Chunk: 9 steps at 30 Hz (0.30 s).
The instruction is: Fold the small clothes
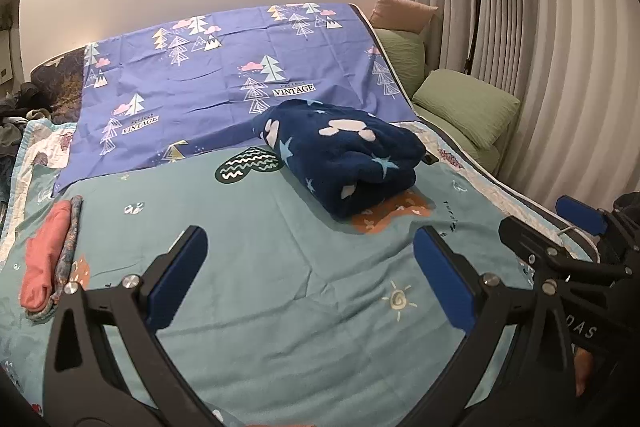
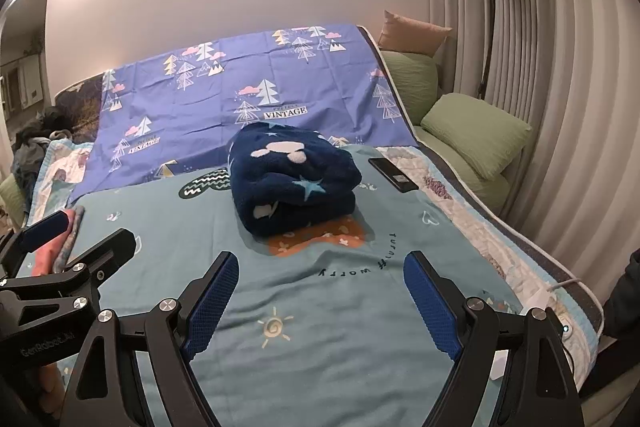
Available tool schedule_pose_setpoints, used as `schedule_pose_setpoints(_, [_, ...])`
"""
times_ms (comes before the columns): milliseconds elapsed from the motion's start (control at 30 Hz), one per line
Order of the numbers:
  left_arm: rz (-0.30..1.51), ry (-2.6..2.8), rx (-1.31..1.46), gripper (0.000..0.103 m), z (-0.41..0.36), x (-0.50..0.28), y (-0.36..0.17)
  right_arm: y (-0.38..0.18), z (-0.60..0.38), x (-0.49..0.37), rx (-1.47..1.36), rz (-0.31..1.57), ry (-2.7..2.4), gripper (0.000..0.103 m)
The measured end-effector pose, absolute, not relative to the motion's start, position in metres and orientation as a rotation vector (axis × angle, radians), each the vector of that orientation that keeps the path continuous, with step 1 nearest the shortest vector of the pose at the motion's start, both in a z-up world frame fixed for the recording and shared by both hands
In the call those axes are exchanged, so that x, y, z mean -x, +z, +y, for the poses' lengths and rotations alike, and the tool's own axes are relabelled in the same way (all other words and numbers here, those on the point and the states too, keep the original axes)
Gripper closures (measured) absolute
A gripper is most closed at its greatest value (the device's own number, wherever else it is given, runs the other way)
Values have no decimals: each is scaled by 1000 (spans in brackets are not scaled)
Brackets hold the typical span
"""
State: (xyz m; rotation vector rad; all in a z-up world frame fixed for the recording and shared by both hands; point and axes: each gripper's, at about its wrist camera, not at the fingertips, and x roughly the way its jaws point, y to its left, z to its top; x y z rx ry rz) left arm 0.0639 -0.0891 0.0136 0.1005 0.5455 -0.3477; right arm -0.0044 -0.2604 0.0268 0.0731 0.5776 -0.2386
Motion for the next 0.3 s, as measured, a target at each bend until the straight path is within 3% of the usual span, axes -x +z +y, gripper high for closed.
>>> schedule_pose_setpoints(300, [551,-342,-112,1,-92,-61,12,26,-260,5,-73,579,-241,16])
